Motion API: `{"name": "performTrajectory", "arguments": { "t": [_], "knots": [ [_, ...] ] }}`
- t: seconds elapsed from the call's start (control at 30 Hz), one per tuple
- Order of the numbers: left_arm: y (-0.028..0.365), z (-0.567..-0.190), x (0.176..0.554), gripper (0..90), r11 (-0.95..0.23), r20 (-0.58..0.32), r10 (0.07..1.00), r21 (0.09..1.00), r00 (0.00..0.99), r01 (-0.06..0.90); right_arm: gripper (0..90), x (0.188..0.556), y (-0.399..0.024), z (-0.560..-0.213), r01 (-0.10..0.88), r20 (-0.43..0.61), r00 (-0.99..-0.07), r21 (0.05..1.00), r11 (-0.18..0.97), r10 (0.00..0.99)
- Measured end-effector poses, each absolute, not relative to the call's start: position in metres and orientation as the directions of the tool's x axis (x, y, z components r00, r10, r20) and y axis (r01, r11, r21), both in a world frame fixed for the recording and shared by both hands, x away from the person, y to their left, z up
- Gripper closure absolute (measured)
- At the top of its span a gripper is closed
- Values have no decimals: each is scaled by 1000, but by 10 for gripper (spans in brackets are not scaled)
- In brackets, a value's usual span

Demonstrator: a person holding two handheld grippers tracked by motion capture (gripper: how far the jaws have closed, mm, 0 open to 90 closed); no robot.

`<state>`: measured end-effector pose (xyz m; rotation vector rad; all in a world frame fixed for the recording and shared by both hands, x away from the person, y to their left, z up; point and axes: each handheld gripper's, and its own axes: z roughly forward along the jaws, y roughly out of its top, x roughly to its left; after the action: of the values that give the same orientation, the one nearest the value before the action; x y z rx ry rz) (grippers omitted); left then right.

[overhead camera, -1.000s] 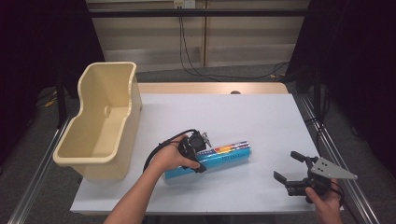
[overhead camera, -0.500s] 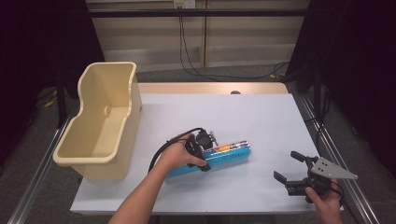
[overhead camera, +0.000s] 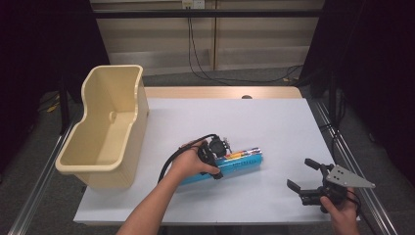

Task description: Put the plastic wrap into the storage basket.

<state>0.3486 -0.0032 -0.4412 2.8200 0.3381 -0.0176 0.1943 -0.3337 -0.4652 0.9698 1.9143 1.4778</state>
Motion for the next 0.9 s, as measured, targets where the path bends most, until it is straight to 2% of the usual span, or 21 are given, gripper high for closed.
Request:
{"name": "performTrajectory", "arguments": {
  "t": [0.33,0.67,0.9],
  "knots": [
    [5,-413,351,318,-903,-53,303,303,951,305,9,194,-335,-465,222,24,-600,965,138,800],
    [22,-385,354,317,-867,-104,369,320,924,382,9,193,-334,-464,216,19,-599,967,138,801],
    [35,-362,356,317,-843,-97,421,325,902,429,9,193,-333,-464,216,18,-600,966,140,799]
  ]
}}
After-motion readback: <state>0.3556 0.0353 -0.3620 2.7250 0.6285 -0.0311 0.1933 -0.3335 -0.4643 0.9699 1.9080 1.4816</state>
